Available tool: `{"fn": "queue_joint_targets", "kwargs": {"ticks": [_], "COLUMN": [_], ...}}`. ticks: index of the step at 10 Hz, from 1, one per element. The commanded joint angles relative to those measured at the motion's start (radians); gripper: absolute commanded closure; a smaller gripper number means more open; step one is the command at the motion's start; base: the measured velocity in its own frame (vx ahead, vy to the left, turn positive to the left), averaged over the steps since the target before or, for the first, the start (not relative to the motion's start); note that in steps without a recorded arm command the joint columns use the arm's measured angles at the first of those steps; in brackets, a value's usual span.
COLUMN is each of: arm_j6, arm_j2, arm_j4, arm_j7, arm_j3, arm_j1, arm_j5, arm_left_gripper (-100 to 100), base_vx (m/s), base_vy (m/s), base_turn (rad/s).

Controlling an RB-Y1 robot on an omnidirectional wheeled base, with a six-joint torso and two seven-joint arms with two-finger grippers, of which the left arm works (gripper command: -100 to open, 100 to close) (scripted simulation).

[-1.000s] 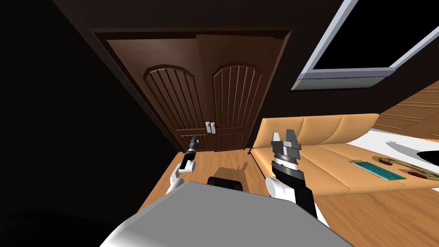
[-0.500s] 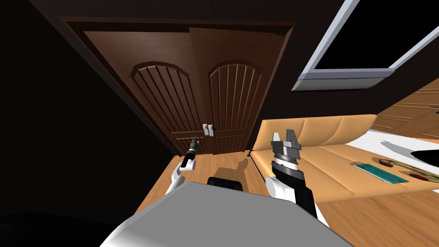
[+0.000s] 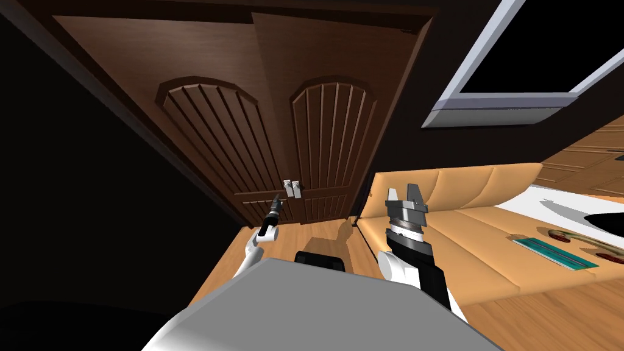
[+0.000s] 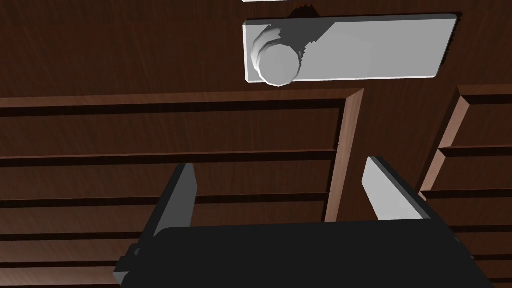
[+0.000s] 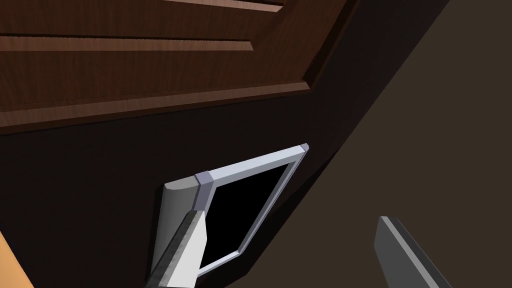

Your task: Pull the door open

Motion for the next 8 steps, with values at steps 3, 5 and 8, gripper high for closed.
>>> {"fn": "queue_joint_targets", "kwargs": {"ticks": [3,5,8], "arm_j6": [0.001,0.002,0.002], "arm_j2": [0.022,0.043,0.072], "arm_j4": [0.032,0.048,0.074], "arm_j7": [0.004,0.004,0.005], "arm_j3": [0.030,0.063,0.112], "arm_j1": [0.012,0.030,0.049], "arm_j5": [0.006,0.011,0.018], "arm_left_gripper": [-100,-100,-100], "base_vx": [0.074,-0.083,0.017], "base_vy": [0.013,0.044,0.032], "base_turn": [0.041,0.144,0.072]}}
